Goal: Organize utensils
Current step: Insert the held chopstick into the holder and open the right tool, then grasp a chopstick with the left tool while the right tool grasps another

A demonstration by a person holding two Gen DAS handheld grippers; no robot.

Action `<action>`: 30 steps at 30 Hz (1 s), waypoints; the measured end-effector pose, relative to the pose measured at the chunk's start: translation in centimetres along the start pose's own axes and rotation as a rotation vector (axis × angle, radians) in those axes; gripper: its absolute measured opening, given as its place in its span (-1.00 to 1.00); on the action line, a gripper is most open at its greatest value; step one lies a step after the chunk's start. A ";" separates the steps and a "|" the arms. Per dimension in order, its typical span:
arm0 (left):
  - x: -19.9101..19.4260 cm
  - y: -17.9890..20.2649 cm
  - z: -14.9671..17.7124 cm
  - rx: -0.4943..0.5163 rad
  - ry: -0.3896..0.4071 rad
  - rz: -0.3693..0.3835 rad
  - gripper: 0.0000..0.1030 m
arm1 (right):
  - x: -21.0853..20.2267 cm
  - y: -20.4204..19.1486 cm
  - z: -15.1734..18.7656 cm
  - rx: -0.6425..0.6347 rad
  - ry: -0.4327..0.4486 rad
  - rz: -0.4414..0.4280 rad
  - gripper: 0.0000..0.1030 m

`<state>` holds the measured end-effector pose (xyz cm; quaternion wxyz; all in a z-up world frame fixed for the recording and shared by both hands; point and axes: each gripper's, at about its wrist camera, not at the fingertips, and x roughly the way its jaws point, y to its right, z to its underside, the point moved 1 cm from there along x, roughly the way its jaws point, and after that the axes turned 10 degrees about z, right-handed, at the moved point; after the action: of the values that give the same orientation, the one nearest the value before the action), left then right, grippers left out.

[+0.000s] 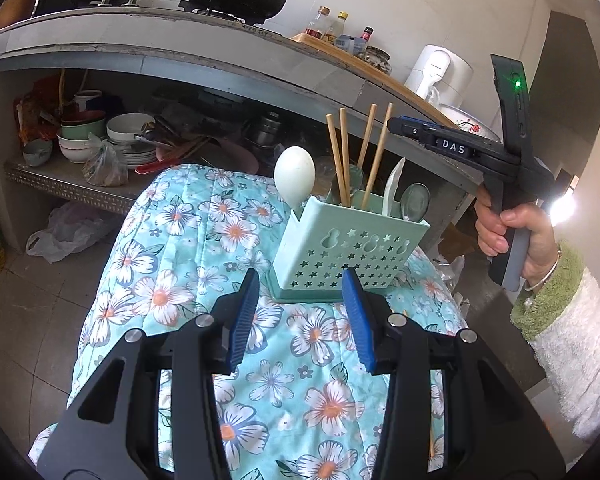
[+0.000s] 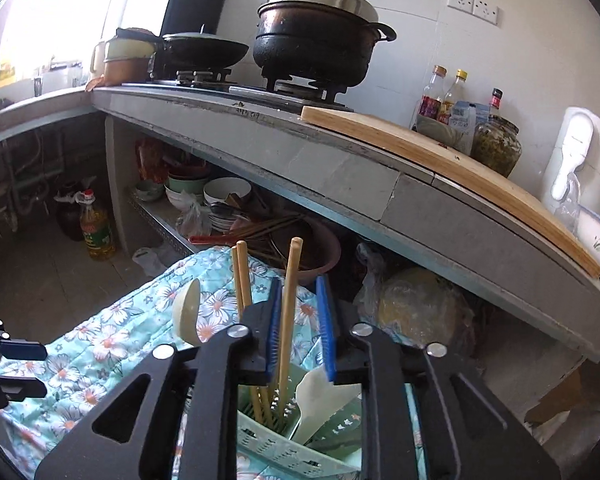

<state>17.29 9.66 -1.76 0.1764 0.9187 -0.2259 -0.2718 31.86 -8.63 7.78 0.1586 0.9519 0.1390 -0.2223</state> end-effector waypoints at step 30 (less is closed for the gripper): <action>8.3 3.9 6.4 -0.042 -0.333 0.153 -0.24 | -3.3 4.1 30.9 0.937 -0.610 -0.370 -0.45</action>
<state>18.60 0.85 -8.54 0.1757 0.8374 -0.3154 -0.4104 18.67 -24.23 -15.99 -0.2875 0.7734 0.1377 -0.5479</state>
